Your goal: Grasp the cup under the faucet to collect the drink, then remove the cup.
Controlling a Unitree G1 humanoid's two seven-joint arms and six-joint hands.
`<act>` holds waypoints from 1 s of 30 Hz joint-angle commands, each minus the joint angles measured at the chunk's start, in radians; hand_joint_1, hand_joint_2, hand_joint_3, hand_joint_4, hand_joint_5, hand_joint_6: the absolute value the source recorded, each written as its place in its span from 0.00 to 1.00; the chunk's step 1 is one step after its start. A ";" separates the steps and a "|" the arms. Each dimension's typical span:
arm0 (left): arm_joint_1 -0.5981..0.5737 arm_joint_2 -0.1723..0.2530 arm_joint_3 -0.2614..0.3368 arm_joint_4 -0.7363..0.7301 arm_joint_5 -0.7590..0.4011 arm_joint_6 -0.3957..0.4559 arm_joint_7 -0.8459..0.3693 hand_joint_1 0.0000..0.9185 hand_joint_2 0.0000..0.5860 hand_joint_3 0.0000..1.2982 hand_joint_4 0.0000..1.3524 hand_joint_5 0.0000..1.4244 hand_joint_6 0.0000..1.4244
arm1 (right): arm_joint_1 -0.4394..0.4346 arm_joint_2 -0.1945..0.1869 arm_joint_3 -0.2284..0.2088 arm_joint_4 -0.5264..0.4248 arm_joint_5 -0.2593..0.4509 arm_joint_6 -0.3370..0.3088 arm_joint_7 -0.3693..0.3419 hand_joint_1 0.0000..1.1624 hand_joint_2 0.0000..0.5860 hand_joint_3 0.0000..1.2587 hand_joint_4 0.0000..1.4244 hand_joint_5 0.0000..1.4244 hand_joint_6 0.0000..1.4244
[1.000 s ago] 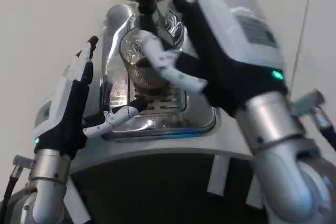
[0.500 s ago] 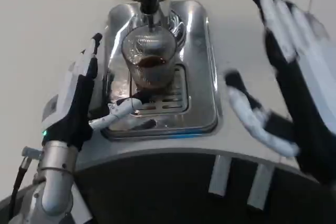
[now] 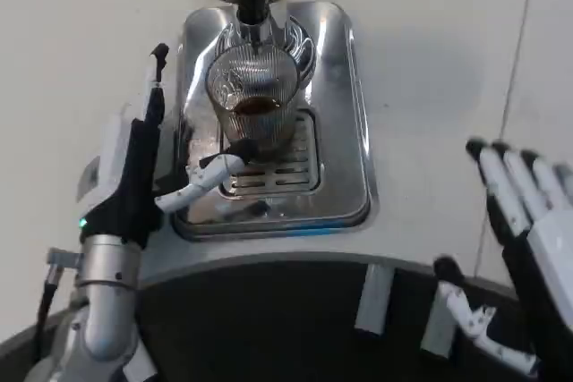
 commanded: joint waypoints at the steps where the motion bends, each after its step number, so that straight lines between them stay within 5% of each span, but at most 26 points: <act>1: -0.013 -0.019 -0.012 0.029 0.001 -0.032 0.032 0.40 0.07 0.00 0.00 0.06 0.07 | 0.027 -0.012 0.006 0.038 -0.020 -0.026 -0.033 0.43 0.83 0.00 0.00 0.00 0.00; 9: -0.048 -0.029 -0.021 0.073 0.003 -0.056 0.046 0.41 0.07 0.00 0.00 0.07 0.09 | 0.085 -0.017 0.013 0.047 -0.025 -0.040 -0.049 0.43 0.82 0.00 0.00 0.00 0.00; 21: -0.109 -0.047 -0.063 0.141 0.021 -0.063 0.066 0.49 0.09 0.00 0.00 0.08 0.09 | 0.176 -0.015 -0.035 -0.029 0.017 -0.058 -0.035 0.42 0.79 0.00 0.00 0.00 0.00; 30: -0.108 -0.062 -0.069 0.157 0.002 -0.087 0.068 0.50 0.09 0.00 0.00 0.13 0.15 | 0.138 0.000 -0.024 -0.020 0.007 -0.044 0.006 0.41 0.78 0.00 0.00 0.00 0.00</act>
